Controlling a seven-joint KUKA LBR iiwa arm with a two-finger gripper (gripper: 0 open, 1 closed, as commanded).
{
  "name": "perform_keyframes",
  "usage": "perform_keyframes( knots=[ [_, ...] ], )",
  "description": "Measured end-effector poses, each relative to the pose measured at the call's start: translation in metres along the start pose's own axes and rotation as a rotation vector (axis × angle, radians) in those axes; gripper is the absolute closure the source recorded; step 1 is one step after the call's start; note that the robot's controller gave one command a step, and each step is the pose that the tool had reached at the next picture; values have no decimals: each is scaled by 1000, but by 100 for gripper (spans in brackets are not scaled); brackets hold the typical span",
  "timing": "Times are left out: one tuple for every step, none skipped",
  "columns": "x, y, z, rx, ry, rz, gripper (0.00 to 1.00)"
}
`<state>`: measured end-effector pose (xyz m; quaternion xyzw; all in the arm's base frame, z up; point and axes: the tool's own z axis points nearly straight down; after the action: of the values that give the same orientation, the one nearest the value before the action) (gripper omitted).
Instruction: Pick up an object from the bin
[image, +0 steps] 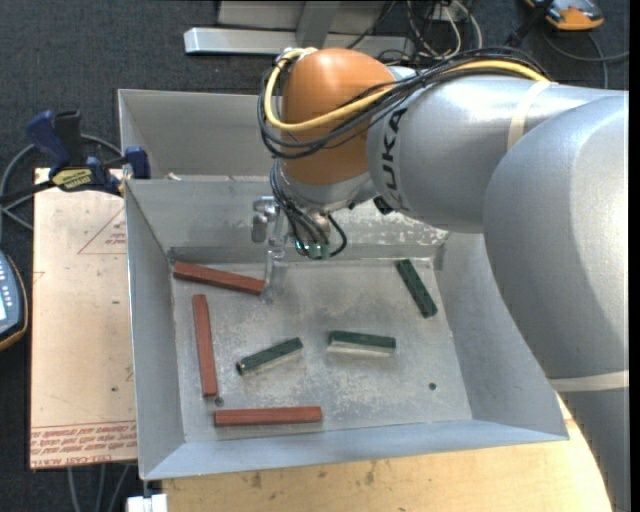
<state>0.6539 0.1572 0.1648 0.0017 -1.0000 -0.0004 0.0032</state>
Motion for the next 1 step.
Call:
perform_keyframes(
  knots=[
    [18, 8, 98, -1, -5, -4, 0]
  ],
)
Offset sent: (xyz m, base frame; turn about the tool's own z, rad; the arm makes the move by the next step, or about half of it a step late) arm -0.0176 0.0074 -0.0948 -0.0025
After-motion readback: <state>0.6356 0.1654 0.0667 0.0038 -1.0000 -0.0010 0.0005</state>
